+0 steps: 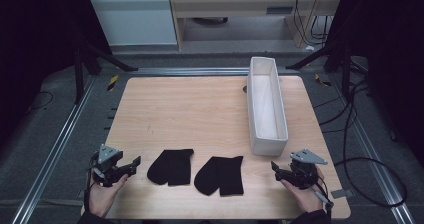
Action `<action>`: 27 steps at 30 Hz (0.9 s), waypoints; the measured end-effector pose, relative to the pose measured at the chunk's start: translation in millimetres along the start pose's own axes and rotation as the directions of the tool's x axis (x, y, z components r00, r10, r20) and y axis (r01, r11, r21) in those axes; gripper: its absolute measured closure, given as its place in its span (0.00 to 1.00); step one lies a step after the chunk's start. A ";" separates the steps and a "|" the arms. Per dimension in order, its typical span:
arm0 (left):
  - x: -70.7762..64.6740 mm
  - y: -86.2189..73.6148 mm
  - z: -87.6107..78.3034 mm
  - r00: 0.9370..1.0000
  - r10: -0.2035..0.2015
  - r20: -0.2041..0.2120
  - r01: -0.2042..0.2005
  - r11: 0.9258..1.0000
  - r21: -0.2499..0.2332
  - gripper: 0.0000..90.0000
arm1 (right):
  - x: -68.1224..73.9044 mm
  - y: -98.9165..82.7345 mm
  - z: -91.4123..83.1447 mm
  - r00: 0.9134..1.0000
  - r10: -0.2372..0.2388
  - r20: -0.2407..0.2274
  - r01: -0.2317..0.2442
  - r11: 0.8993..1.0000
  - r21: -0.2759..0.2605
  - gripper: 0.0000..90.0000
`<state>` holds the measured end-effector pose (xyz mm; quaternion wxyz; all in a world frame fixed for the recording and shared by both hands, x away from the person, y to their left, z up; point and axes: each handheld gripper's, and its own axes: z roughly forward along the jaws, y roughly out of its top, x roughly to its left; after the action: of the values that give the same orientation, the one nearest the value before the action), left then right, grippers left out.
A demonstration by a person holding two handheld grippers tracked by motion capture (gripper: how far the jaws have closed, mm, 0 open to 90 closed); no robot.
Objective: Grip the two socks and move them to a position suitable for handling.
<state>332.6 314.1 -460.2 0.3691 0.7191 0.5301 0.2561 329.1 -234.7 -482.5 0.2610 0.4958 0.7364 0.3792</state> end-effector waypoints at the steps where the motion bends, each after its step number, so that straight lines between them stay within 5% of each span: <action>1: -1.1 -0.1 -0.5 1.000 0.002 0.002 -0.002 1.000 0.002 0.34 | 1.4 -0.4 -1.0 1.000 -0.001 -0.008 0.001 1.000 0.002 0.24; 13: -15.3 -7.7 -8.0 0.999 0.045 0.024 -0.046 0.999 0.028 0.52 | 34.6 11.8 -3.3 0.990 -0.058 -0.125 0.054 0.998 -0.033 0.36; 27: -29.2 -14.2 -1.4 0.994 0.085 0.063 -0.089 0.994 0.065 0.60 | 86.3 58.6 17.9 0.945 -0.149 -0.290 0.130 0.988 -0.084 0.36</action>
<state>314.4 289.0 -470.1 0.3490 0.7610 0.4952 0.2319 341.8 -136.3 -445.6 0.1898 0.3715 0.7879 0.4530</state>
